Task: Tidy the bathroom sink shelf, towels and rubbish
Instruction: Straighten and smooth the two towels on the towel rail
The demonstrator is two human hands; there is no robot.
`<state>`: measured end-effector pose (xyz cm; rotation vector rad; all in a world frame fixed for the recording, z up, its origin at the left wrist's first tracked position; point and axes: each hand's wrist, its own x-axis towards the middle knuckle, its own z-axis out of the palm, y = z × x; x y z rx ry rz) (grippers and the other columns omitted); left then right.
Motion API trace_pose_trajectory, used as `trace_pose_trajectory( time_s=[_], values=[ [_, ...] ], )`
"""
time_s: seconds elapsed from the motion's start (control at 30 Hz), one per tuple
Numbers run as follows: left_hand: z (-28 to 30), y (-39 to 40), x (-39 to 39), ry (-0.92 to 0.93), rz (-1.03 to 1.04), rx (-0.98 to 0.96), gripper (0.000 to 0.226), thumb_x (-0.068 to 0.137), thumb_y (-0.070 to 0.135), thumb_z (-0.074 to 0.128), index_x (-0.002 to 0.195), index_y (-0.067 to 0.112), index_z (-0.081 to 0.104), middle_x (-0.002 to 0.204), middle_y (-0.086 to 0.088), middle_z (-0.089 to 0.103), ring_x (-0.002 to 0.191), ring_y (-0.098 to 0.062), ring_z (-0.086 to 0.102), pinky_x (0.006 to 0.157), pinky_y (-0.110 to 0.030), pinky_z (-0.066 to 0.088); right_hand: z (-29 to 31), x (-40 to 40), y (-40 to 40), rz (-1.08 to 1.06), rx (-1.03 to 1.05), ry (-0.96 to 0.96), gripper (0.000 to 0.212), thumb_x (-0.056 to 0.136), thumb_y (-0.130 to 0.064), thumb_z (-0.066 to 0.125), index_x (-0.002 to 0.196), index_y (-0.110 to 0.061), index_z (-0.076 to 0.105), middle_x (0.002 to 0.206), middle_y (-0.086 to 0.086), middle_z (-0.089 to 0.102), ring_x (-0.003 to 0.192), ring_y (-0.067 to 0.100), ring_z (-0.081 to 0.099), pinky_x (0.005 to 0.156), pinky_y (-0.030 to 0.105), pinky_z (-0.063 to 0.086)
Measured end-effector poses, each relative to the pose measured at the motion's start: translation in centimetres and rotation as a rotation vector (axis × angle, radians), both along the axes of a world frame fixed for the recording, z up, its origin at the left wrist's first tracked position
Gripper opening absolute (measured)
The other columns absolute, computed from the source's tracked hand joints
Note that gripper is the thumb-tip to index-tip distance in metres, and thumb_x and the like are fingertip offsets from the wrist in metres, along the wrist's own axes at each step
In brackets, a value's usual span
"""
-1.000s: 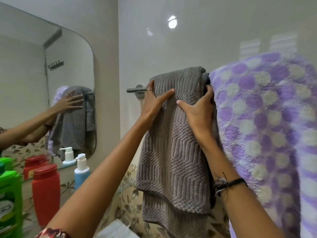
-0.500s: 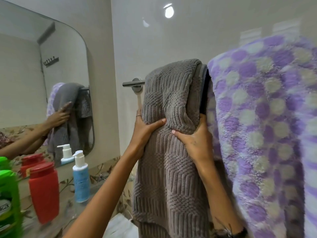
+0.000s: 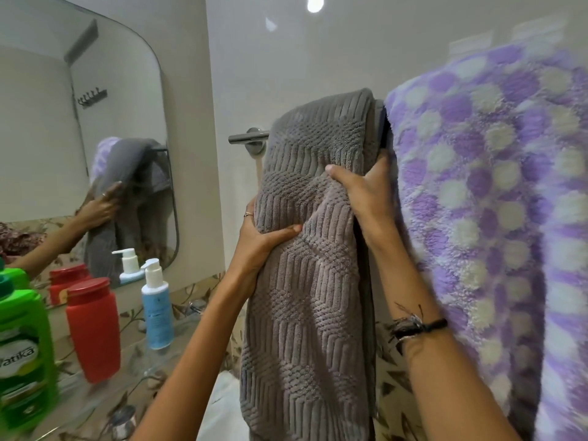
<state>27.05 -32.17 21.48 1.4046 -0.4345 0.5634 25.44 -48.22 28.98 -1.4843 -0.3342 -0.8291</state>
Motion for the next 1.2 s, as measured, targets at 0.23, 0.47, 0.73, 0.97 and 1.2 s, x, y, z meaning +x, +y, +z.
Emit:
trace_pose_trajectory(
  time_s=[0.23,0.47,0.73,0.97,1.2],
  values=[
    [-1.8,0.5,-0.9,0.069,-0.100,0.149,0.068,0.061,0.045,0.076,0.119,0.047,0.040,0.118,0.010,0.057,0.090,0.001,0.066,0.069,-0.015,0.054,-2.7,-0.6,-1.8,0.054,-0.036,-0.024,0.088,0.076,-0.012,0.073,0.147,-0.009,0.021,0.152,0.008,0.031,0.139,0.018,0.031,0.116,0.042,0.025],
    [4.5,-1.2,-2.2,-0.040,0.147,0.221,0.091,0.067,0.053,0.064,0.144,0.035,0.018,0.153,-0.004,0.022,0.133,-0.021,0.035,0.097,-0.034,0.037,-6.5,-3.0,-1.9,-0.097,-0.296,-0.178,0.077,0.069,-0.009,0.078,0.136,-0.013,0.041,0.121,-0.005,0.055,0.110,-0.002,0.050,0.090,0.001,0.035],
    [0.6,-5.9,-2.4,0.126,-0.461,-0.242,0.040,0.078,0.034,0.063,0.111,0.012,0.065,0.102,-0.010,0.071,0.090,-0.019,0.069,0.080,-0.031,0.057,-13.5,-3.8,-1.6,-0.003,-0.703,0.056,0.088,0.072,-0.012,0.068,0.145,-0.025,0.021,0.136,0.000,0.035,0.128,0.020,0.039,0.100,0.023,0.034],
    [-6.4,-6.4,-2.2,0.228,-0.487,-0.411,0.032,0.076,0.041,0.054,0.084,0.022,0.079,0.089,-0.003,0.076,0.085,-0.014,0.072,0.067,-0.024,0.057,-13.7,-4.9,-2.5,0.247,-0.580,0.125,0.096,0.072,-0.045,0.066,0.148,-0.033,0.008,0.152,-0.016,0.011,0.141,0.002,0.013,0.116,0.028,0.020],
    [-10.4,-7.6,-4.5,0.124,-0.268,-0.351,0.024,0.088,0.023,0.053,0.110,0.027,0.060,0.107,0.006,0.070,0.100,-0.007,0.066,0.078,-0.018,0.052,-14.2,-5.4,-0.5,-0.039,-0.702,-0.039,0.070,0.086,-0.009,0.060,0.145,-0.031,0.029,0.146,-0.007,0.035,0.132,0.012,0.031,0.112,0.031,0.029]
  ],
)
